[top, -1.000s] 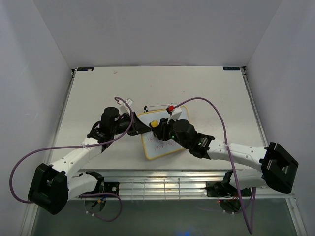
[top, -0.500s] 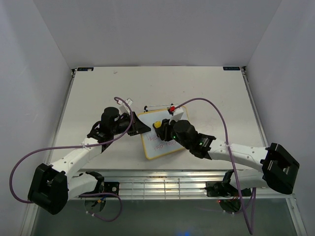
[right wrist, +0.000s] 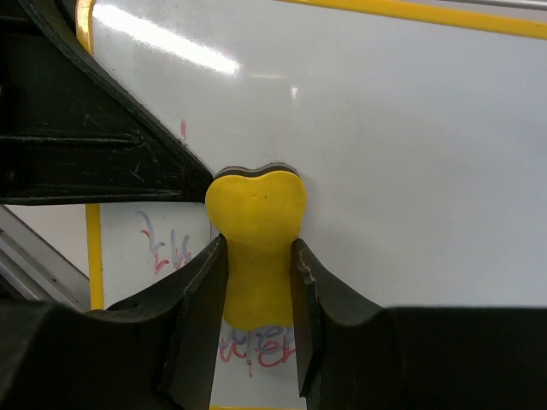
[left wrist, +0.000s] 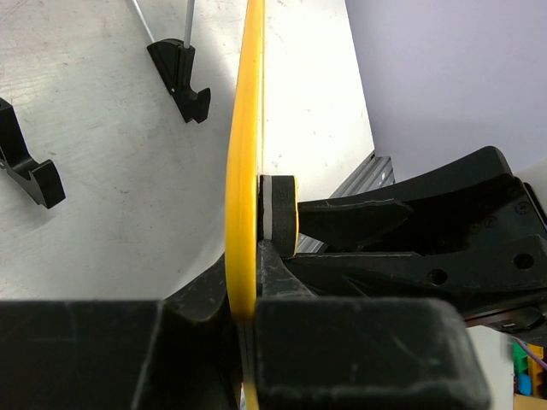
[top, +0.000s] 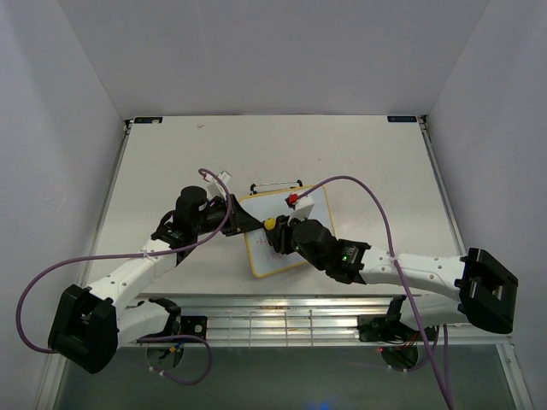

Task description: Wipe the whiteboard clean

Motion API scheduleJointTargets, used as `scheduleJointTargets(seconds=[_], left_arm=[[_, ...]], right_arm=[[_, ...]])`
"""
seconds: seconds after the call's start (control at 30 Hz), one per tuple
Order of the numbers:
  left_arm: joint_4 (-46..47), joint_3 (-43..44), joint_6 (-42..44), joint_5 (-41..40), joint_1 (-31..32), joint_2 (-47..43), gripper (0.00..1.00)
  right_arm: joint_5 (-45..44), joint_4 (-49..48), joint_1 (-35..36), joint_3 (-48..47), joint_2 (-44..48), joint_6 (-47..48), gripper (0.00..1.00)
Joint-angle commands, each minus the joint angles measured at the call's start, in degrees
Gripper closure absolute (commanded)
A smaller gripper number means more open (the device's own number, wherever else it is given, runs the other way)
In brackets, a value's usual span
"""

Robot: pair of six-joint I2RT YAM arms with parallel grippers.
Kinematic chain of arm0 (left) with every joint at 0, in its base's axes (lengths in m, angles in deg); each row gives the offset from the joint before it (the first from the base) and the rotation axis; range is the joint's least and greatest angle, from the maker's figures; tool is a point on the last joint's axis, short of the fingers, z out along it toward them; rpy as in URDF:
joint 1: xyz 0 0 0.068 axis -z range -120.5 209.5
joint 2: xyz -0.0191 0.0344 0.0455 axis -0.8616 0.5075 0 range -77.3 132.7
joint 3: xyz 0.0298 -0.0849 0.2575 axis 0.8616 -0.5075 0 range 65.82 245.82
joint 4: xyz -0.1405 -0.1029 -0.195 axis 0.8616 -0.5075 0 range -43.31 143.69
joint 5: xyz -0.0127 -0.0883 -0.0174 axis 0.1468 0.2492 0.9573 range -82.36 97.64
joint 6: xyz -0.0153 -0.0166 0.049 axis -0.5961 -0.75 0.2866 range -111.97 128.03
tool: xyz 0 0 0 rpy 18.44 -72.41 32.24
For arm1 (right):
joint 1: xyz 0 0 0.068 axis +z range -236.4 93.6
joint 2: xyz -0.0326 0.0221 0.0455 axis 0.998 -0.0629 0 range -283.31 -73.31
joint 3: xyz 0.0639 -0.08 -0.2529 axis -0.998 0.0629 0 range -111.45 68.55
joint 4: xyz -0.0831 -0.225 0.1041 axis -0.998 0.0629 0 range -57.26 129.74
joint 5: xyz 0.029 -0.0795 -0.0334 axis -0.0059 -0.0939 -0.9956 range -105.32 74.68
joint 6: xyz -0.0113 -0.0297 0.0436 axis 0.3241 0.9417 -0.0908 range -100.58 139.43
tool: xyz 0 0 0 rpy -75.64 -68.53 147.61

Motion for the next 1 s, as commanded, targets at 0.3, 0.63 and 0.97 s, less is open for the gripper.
scheduleJointTargets(seconds=[0.3, 0.63, 0.97], left_arm=[[14.6, 2.21, -4.03, 6.91, 2.66, -4.71, 1.0], [14.95, 1.42, -4.2, 6.29, 2.66, -5.06, 1.0], [16.09, 1.25, -5.61, 7.43, 2.66, -4.44, 1.0]], right_arm=[[7.34, 9.44, 4.5, 3.53, -4.55, -4.87, 0.92], [5.58, 9.62, 5.55, 6.25, -3.06, -6.53, 0.92], [6.46, 8.3, 5.9, 0.56, -6.3, -5.22, 0.92]])
